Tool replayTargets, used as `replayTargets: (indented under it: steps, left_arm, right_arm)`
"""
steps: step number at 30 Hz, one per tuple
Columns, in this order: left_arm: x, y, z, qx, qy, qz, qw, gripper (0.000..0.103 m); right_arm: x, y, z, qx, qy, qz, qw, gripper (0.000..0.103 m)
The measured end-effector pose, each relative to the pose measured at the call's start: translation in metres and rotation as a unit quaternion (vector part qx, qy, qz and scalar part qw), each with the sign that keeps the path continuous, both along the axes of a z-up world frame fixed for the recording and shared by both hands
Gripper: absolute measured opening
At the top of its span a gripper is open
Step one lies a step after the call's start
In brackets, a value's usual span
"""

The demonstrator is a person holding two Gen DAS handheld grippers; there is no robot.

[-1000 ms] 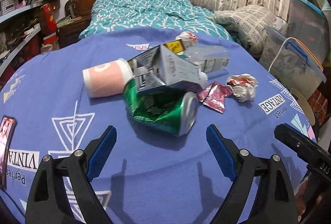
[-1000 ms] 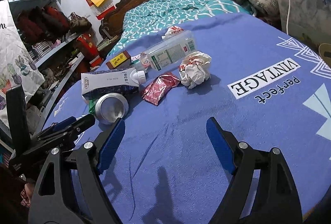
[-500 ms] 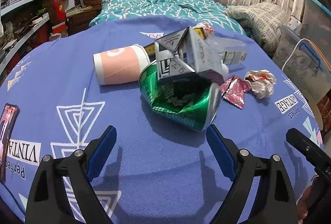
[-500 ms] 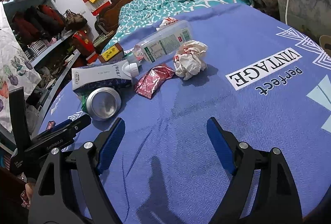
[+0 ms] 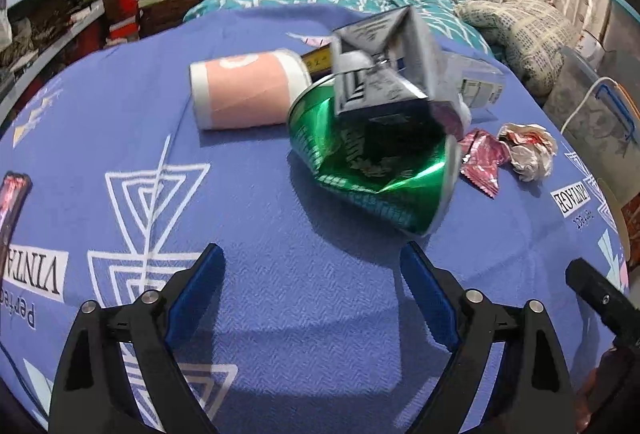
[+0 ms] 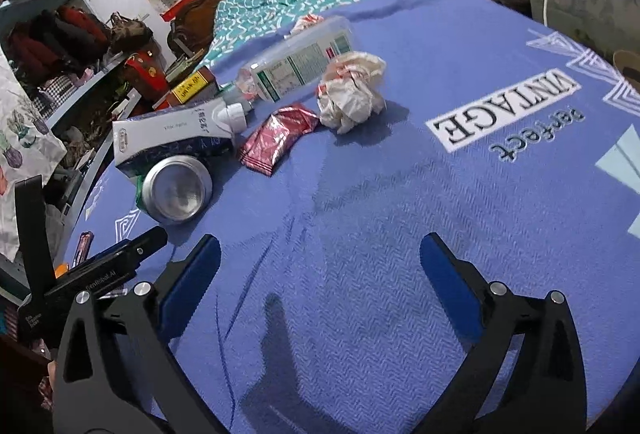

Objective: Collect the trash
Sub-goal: 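Return both grippers to the table above the remaining trash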

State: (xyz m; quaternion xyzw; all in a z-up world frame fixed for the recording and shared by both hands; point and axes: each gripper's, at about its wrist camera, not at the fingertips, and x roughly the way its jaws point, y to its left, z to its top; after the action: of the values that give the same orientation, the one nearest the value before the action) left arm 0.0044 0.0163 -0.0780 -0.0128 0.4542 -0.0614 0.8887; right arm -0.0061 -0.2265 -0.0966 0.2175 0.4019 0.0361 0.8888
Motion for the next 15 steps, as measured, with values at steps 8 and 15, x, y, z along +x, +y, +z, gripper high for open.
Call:
replayTargets:
  steps: [8,15]
  left_arm:
    - [0.002,-0.002,-0.002,0.004,0.005,-0.004,1.0000,0.094]
    - [0.003,-0.002,-0.002,0.001,0.010,-0.015,0.9998,0.095]
  right_arm:
    - [0.000,0.000,0.000,-0.005,-0.002,0.005,1.000,0.100]
    - [-0.006,-0.011,-0.002,0.040,-0.020,-0.001,0.999,0.100]
